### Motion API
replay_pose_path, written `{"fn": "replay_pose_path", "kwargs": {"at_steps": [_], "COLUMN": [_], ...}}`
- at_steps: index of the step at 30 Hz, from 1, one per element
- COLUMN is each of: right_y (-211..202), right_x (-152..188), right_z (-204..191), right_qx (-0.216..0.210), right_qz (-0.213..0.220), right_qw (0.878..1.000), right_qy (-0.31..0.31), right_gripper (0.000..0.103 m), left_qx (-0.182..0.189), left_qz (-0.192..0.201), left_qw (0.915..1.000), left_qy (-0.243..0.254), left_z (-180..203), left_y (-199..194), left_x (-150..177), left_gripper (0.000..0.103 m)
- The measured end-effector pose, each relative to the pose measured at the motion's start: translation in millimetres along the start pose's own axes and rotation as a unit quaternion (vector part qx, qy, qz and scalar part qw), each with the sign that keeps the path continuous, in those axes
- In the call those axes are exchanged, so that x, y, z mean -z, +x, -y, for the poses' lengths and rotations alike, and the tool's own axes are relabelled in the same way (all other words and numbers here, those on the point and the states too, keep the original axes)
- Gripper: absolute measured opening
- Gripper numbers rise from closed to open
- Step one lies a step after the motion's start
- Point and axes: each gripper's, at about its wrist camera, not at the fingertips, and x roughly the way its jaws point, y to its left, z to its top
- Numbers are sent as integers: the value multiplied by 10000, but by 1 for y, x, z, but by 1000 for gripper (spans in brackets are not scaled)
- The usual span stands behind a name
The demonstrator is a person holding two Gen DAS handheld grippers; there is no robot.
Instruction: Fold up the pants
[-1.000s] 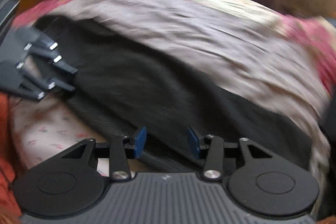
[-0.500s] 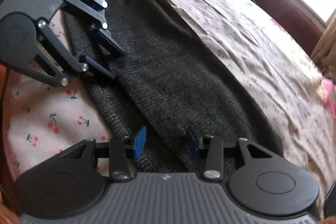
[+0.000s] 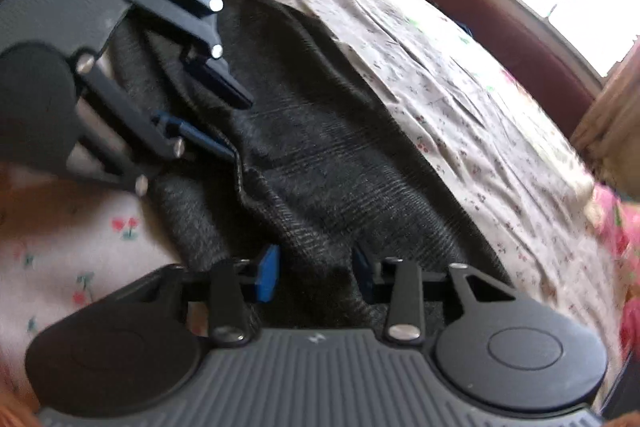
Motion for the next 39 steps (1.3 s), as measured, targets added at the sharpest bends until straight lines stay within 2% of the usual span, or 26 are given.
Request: {"fn": "replay_pose_path", "kwargs": {"at_steps": [5, 8, 10, 11, 12, 13, 14, 18, 19, 21, 22, 24, 26, 27, 29, 32, 35, 39], "right_y": [-8, -14, -18, -19, -20, -21, -20, -14, -12, -12, -11, -6, 1, 5, 0, -24, -37, -17], "right_x": [1, -4, -6, -8, -8, -9, -10, -5, -6, -6, -7, -9, -13, -14, -16, -20, -17, -3], "right_z": [9, 20, 29, 34, 38, 40, 41, 24, 17, 4, -1, -10, -7, -1, 11, 10, 2, -13], "right_qx": [-214, -350, -453, -528, -569, -607, -653, -676, -686, -657, -620, -342, -113, -59, -253, -350, -618, -687], "right_qz": [-4, 23, 31, 26, 28, 23, 5, -68, -102, 64, 122, 196, 137, 33, 40, 156, 91, -142], "right_qw": [9993, 9970, 9939, 9914, 9896, 9879, 9877, 9932, 9947, 9969, 9976, 9992, 9998, 9994, 9974, 9976, 9965, 9961], "right_qy": [316, 695, 1007, 1197, 1321, 1427, 1424, 947, 764, 418, 275, 18, 131, 340, 681, 585, 559, 537], "right_gripper": [10, 7, 7, 7, 7, 7, 8, 21, 34, 48, 48, 45, 22, 4, 4, 4, 4, 7], "left_qx": [72, 54, -127, -182, -193, -171, -129, -36, -15, 42, 104, 187, 249, 285, 304, 366, 452, 485], "left_qz": [42, 27, -4, -28, -66, -132, -172, -236, -251, -237, -241, -263, -283, -294, -285, -247, -283, -496], "left_qw": [9989, 9994, 9996, 9995, 9997, 9998, 9997, 9991, 9988, 9981, 9976, 9966, 9965, 9968, 9977, 9981, 9975, 9969], "left_qy": [455, 342, 268, 240, 147, 33, -70, -359, -431, -572, -648, -764, -742, -683, -529, -430, -458, -382], "left_z": [9, 6, 1, -1, -5, -8, -11, -19, -21, -26, -30, -34, -35, -33, -30, -28, -26, -14], "left_y": [-6, 2, 8, 9, 8, 9, 10, 14, 14, 13, 13, 13, 14, 13, 9, -3, -13, -2], "left_x": [11, 4, 1, 0, 0, -1, -1, -2, -3, -4, -5, -5, -5, -5, -5, -5, -1, 11], "left_gripper": [48, 49, 48, 45, 30, 25, 24, 22, 22, 22, 22, 22, 22, 22, 22, 22, 22, 23]}}
